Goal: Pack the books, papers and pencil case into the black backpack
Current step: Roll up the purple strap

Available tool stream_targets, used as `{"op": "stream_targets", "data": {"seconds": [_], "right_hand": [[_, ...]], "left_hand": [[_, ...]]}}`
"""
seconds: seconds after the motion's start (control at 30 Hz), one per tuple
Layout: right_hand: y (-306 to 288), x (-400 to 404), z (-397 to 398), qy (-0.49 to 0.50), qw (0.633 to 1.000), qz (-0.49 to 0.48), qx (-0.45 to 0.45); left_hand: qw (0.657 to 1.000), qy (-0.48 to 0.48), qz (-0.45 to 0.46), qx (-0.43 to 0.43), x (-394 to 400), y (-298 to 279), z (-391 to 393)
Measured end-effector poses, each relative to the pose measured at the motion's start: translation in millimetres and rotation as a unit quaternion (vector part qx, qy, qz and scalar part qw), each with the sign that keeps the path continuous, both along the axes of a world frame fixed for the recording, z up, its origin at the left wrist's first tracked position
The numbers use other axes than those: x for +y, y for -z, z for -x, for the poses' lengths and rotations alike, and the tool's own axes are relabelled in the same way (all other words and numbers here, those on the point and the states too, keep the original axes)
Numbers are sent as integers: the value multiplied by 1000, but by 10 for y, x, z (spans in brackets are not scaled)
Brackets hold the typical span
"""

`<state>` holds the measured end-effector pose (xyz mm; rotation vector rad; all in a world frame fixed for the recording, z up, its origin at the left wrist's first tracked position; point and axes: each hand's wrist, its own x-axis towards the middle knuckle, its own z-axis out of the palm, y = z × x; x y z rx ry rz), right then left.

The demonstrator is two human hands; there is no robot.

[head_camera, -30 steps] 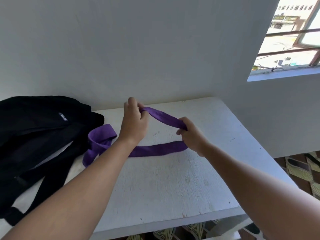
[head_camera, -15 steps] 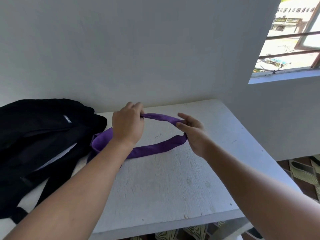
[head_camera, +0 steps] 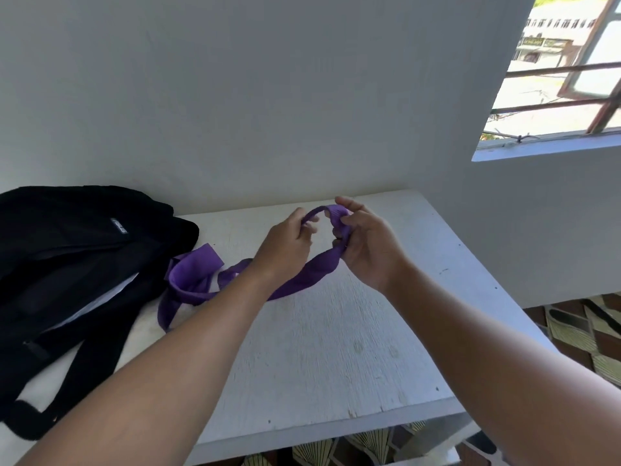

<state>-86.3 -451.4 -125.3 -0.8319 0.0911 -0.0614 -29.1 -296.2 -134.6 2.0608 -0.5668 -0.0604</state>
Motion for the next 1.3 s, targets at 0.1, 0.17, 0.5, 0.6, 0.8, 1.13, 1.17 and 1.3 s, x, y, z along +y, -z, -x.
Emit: {"op": "stream_targets", "data": {"seconds": [0.1,0.17,0.5,0.6,0.8,1.13,1.17,1.3], "right_hand": [[-73,46,-8,-16,999,-26,-24],[-84,57,-4,-11,999,-31,-26],[-156,81,-17,37,998,-33,32],[-177,93,-49,19,999,-24,39],[-124,224,-72,6,999,-21,49],[-188,264,-28,98,972,197,82],[-175,271,-42,105,971,201,80],[-162,257,-54,107,971,197,83]], "left_hand": [[993,25,81,85,-111,-18,190],[962,24,180,201,-154,-55,279],[942,143,152,261,59,-191,244],[899,124,229,352,145,-267,196],[988,22,65,139,143,-76,81],[881,114,287,359,31,-134,448],[885,114,286,349,30,-149,455],[903,142,243,324,63,-231,430]]}}
